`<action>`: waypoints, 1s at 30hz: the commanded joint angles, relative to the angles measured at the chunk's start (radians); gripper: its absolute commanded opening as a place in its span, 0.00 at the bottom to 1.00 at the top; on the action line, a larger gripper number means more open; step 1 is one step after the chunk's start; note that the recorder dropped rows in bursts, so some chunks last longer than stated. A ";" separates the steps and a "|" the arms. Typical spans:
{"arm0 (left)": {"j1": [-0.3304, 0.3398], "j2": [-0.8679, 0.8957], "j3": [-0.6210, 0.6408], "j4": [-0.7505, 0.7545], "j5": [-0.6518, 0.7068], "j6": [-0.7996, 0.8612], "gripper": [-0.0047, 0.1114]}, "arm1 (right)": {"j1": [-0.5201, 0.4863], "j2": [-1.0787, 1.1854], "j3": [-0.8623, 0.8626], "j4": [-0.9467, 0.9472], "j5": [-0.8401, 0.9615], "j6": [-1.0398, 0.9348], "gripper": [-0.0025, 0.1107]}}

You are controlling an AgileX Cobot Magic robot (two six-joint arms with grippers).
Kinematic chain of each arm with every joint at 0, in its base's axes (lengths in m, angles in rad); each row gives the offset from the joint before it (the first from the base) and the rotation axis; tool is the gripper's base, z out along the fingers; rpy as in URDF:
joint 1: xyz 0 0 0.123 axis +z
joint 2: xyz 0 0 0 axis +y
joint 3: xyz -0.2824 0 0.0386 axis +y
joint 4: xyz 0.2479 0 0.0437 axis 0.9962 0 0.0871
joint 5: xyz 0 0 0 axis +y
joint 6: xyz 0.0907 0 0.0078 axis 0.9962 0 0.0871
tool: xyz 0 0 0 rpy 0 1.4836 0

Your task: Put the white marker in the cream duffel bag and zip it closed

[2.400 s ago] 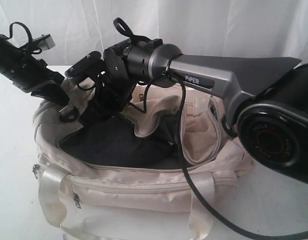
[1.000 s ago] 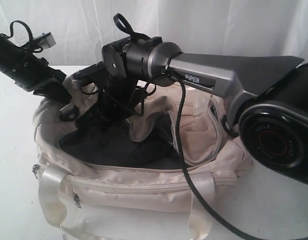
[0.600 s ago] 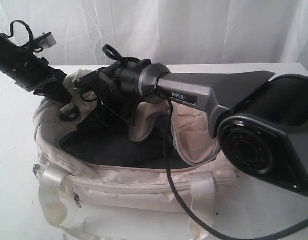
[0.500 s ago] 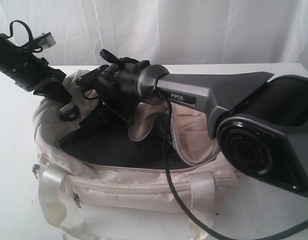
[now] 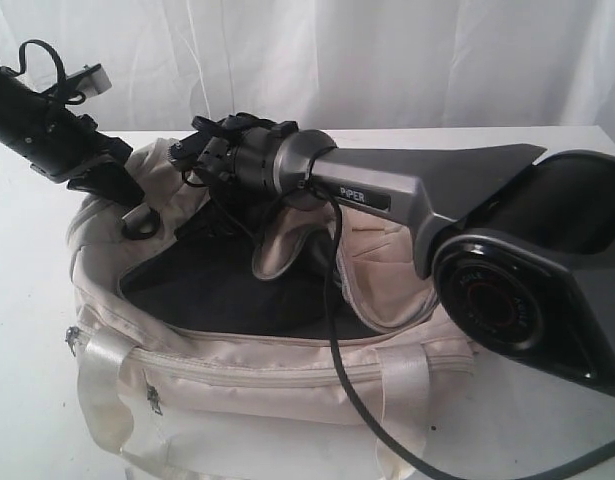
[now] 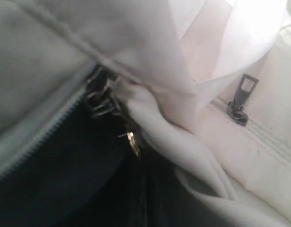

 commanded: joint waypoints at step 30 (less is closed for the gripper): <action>-0.003 0.001 0.007 -0.056 -0.015 0.000 0.11 | -0.001 -0.126 0.004 0.464 0.261 -0.700 0.02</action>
